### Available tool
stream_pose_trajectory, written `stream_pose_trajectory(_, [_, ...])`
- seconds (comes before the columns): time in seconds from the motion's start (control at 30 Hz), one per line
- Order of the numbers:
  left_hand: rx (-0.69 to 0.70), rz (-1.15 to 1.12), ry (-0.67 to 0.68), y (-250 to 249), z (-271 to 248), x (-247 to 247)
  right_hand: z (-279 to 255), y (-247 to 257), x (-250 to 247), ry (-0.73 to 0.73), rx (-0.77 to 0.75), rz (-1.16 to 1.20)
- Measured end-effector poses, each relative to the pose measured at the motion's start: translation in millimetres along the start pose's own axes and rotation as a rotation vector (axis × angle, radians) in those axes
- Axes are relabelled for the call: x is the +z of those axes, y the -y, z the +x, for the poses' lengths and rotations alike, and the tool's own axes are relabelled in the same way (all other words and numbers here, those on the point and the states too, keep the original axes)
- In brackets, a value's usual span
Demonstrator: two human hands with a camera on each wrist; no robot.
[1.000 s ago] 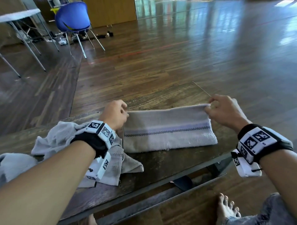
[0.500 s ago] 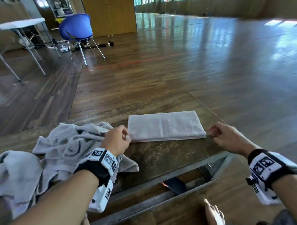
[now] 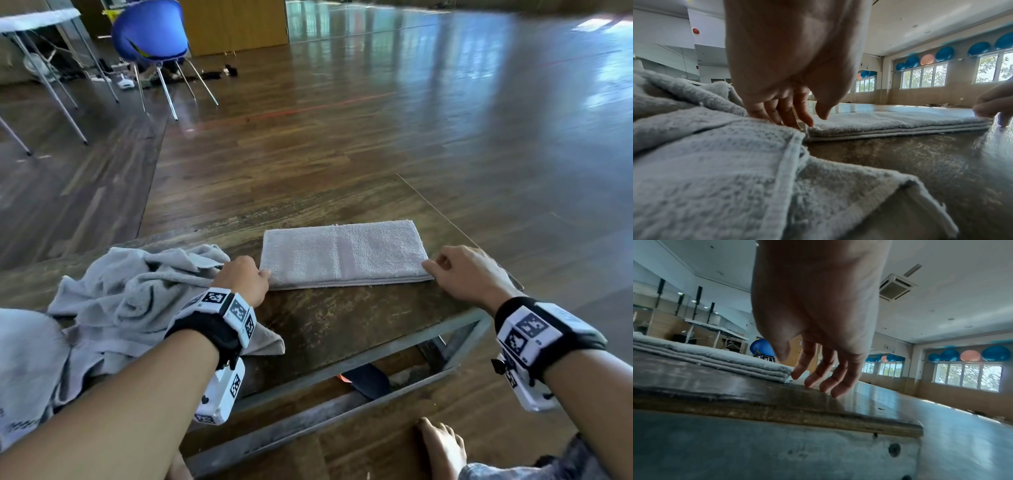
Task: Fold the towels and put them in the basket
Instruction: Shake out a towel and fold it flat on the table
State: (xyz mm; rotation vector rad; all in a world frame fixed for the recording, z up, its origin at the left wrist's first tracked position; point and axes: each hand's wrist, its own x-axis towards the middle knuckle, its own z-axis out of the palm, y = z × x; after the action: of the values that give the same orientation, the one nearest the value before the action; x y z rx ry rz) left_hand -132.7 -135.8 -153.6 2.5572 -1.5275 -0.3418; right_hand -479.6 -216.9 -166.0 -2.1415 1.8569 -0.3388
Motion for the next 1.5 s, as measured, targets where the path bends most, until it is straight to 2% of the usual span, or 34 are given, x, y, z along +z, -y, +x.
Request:
stream_pose_trajectory(0.1, [-0.013, 0.027, -0.014, -2, 0, 2, 3, 4, 1, -0.032, 0.022, -0.063])
stream_pose_trajectory(0.27, [0.0, 0.045, 0.001, -2, -3, -1, 2, 7, -3, -0.003, 0.044, -0.104])
stream_pose_trajectory(0.43, [-0.003, -0.056, -0.152, -2, -6, -7, 2, 10, -15, -0.049, 0.072, -0.077])
stream_pose_trajectory(0.6, [0.007, -0.055, -0.123, -4, -10, -9, -3, 11, -20, -0.061, 0.096, -0.077])
stream_pose_trajectory(0.67, [0.086, -0.045, -0.222, -6, -13, -8, -4, 12, -17, -0.129, 0.075, -0.065])
stream_pose_trajectory(0.73, [0.257, -0.066, -0.271, -8, -15, -4, -3, 12, -12, -0.163, -0.022, -0.012])
stream_pose_trajectory(0.8, [0.426, -0.096, -0.191, -11, -14, 0, -4, 15, -7, -0.091, -0.193, -0.001])
stream_pose_trajectory(0.87, [0.533, -0.097, -0.064, -12, -15, 6, -8, 20, 2, -0.045, -0.321, -0.07])
stream_pose_trajectory(0.97, [0.545, -0.102, 0.061, -14, -21, 17, -14, 30, 14, -0.115, -0.37, -0.138])
stream_pose_trajectory(1.1, [0.515, -0.14, 0.029, -10, -29, 27, -20, 36, 21, -0.061, -0.398, -0.189])
stream_pose_trajectory(1.27, [0.529, -0.117, -0.036, -10, -32, 25, -19, 39, 13, 0.026, -0.346, -0.138])
stream_pose_trajectory(1.4, [0.538, -0.071, 0.004, -14, -37, 20, -20, 44, 8, 0.123, -0.313, -0.161])
stream_pose_trajectory(1.5, [0.547, -0.062, 0.021, -21, -41, 20, -23, 51, 7, 0.079, -0.312, -0.212])
